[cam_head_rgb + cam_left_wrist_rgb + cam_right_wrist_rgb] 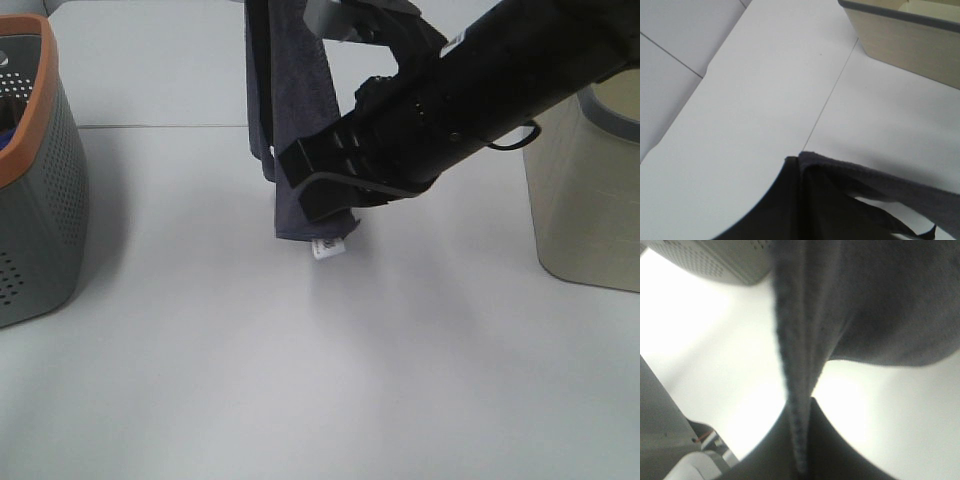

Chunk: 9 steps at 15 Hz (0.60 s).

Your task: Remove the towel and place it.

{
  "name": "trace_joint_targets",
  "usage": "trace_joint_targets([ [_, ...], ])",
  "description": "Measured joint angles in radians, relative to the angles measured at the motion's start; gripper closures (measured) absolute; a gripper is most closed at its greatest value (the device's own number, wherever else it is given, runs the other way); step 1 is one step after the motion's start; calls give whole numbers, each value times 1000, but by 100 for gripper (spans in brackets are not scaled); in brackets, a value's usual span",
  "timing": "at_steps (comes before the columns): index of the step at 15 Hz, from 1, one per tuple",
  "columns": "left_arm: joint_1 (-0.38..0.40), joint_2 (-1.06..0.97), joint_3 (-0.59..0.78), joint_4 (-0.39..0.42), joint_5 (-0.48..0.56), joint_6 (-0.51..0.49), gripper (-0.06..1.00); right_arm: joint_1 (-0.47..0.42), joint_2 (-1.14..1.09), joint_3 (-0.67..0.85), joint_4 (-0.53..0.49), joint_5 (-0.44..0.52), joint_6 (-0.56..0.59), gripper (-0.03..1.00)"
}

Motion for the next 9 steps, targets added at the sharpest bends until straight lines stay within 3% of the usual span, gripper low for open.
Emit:
trace_joint_targets([
  [3,0,19,0,104,59,-113,94,0,-75,-67,-234,162,159,94],
  [5,1,23,0,123,112,-142,94,0,-118,-120,-363,221,215,94],
  [6,1,23,0,122,122,-159,94,0,-130,-189,-515,289,268,94],
  [9,1,30,0,132,122,-209,94,0,-130,-229,-760,346,283,94],
])
